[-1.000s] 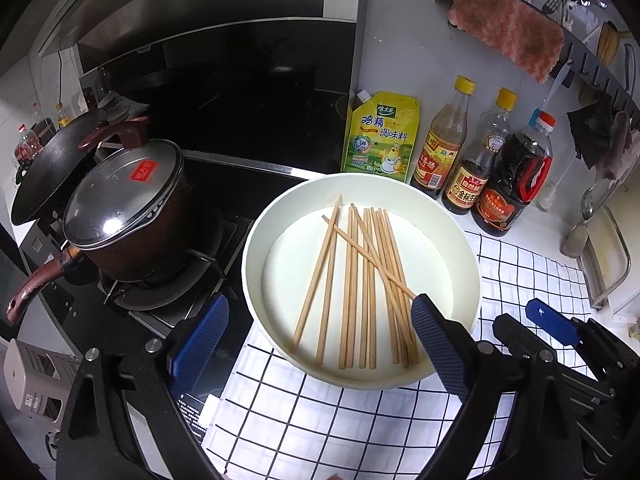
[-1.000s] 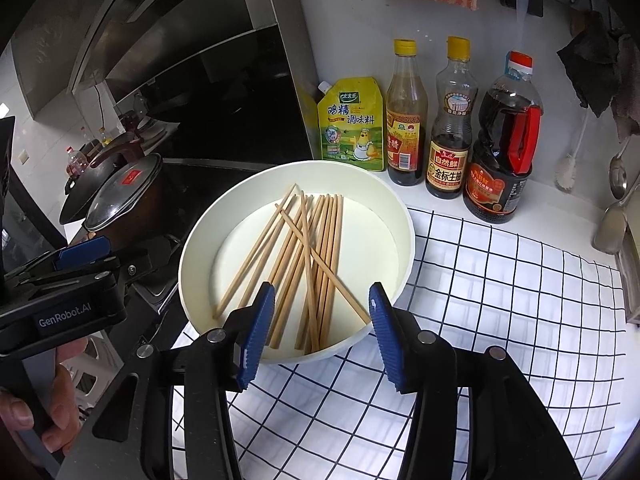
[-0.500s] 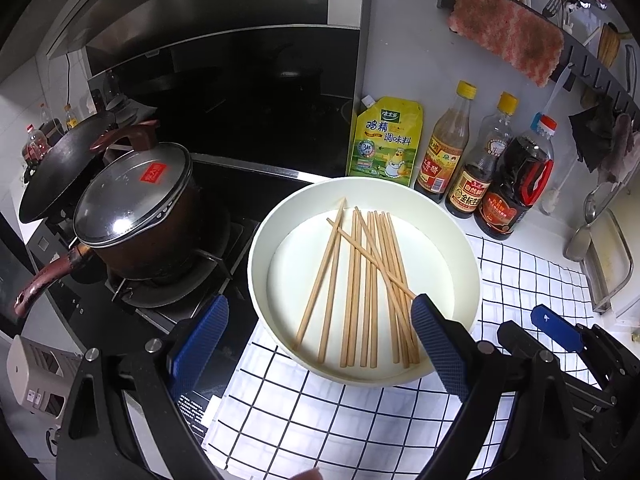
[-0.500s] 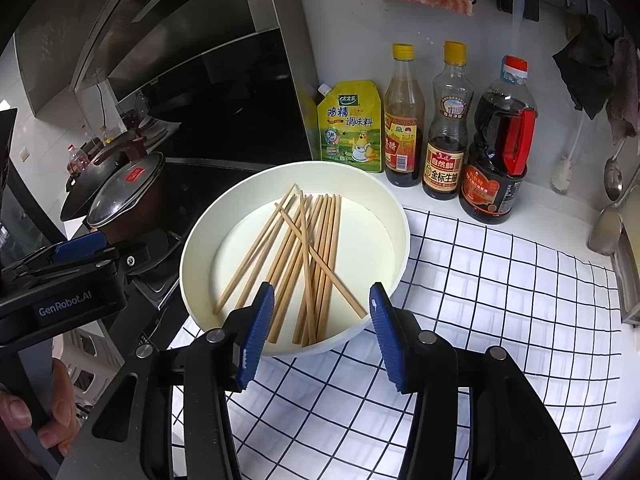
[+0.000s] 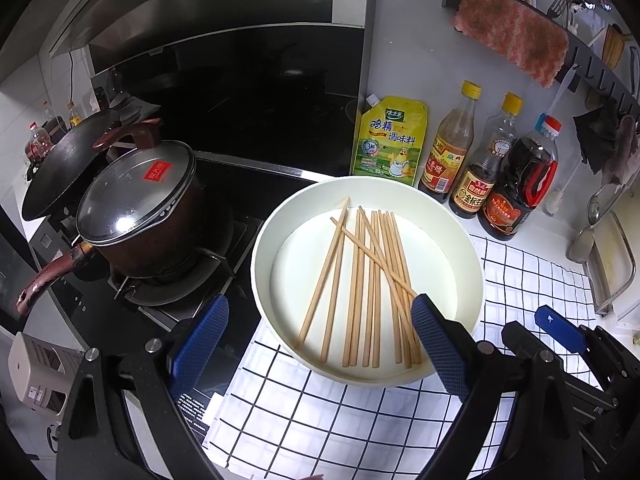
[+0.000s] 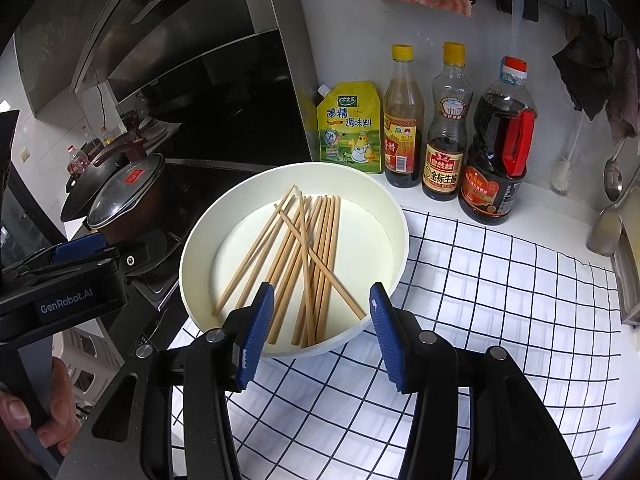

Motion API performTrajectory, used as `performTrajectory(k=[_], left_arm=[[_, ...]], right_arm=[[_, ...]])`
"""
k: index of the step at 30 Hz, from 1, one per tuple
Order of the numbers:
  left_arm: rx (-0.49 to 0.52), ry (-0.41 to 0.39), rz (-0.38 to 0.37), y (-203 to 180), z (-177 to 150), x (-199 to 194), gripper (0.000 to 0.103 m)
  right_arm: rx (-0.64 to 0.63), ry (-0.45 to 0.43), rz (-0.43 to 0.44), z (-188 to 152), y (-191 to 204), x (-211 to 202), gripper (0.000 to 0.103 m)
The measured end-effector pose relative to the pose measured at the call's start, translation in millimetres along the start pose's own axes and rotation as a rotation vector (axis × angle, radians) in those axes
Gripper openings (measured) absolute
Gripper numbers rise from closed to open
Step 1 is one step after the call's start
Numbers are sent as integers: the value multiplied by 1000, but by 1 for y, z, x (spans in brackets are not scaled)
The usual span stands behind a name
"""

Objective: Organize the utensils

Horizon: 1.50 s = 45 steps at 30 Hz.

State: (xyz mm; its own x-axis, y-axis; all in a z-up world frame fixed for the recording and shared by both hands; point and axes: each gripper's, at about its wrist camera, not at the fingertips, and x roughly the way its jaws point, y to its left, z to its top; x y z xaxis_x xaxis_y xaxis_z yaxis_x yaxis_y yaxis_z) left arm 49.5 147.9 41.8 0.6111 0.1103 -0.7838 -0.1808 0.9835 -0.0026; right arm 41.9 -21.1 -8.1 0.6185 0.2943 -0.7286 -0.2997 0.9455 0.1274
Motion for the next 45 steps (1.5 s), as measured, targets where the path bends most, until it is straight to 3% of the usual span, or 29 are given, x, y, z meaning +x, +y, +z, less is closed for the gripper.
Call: performTrajectory(k=[45], left_arm=[[-9,-1,-3,1,-2,-5,92]], right_arm=[[-3,-3,-1,1,4,0,48]])
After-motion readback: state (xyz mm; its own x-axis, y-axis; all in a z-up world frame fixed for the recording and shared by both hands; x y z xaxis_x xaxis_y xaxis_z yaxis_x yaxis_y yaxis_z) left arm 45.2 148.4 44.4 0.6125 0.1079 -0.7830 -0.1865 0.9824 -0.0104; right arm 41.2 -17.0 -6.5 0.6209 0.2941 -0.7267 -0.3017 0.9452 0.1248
